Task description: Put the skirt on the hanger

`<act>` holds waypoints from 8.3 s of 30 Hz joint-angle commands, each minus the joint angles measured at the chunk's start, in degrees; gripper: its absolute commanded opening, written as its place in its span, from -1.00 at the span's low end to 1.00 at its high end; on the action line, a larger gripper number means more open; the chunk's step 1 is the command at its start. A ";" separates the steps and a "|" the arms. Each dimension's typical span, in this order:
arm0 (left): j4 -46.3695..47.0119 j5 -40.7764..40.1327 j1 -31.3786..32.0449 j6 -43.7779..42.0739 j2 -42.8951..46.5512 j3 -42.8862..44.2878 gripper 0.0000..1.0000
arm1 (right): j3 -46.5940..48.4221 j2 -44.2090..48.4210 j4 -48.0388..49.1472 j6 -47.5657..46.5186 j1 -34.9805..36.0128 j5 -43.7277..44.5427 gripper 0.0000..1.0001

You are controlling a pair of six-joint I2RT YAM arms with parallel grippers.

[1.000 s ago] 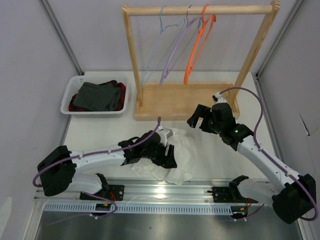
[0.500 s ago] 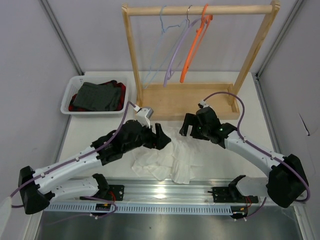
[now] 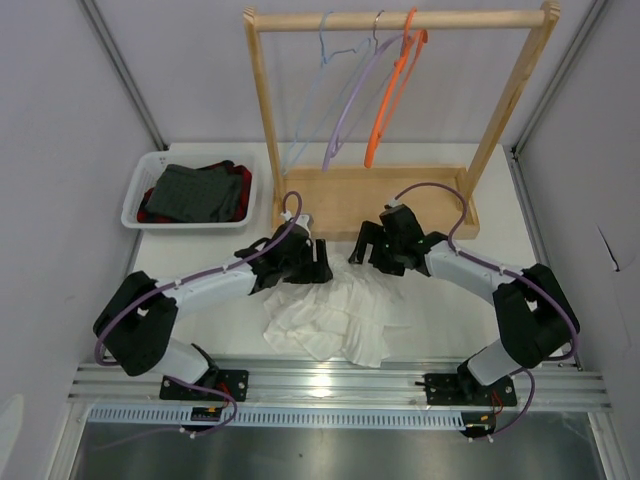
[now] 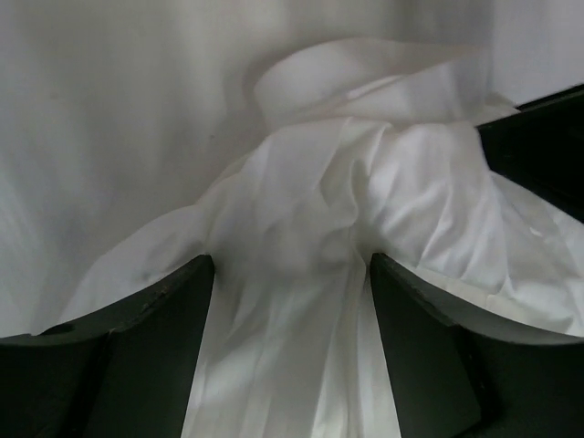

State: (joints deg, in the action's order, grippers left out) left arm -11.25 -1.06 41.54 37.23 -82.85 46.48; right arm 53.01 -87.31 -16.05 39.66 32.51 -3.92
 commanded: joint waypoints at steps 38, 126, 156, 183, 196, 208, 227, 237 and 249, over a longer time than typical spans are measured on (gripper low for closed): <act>8.52 4.58 1.97 7.33 25.27 -20.37 0.10 | -12.65 23.49 -4.86 2.79 9.93 12.42 -0.16; -13.98 -20.12 -0.58 -15.43 9.11 32.26 -1.00 | 23.06 21.75 -24.29 -7.48 -6.32 23.62 -1.00; -5.82 -8.44 -0.32 -1.21 19.05 -2.07 -1.00 | -4.12 31.32 -18.32 0.15 -0.96 20.80 -1.00; -14.06 -7.55 3.99 -8.32 17.19 11.26 -0.15 | -10.65 27.19 -11.19 2.79 7.30 22.03 -1.00; -25.14 -14.31 3.90 -15.52 16.24 39.90 -0.09 | -10.12 26.93 -11.46 2.44 7.30 21.94 -1.00; -23.83 -17.40 2.49 -19.74 9.11 58.19 0.27 | -10.39 26.22 -11.10 2.44 7.30 21.85 -1.00; -22.42 -15.46 1.70 -20.45 2.16 64.27 0.37 | 6.83 36.06 -26.74 -1.78 7.83 28.18 0.54; -22.68 -15.11 0.74 -20.18 5.76 60.14 0.38 | 25.71 35.20 -25.96 -12.49 7.13 32.83 0.48; -21.19 -13.09 0.65 -17.46 11.39 51.52 0.39 | 58.75 11.03 -17.52 -25.07 -16.51 9.91 0.54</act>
State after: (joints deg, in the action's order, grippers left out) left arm -34.59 -15.75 42.57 18.61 -73.32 99.02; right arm 105.60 -73.25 -36.29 18.52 18.74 14.11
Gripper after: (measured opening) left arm 0.692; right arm 0.766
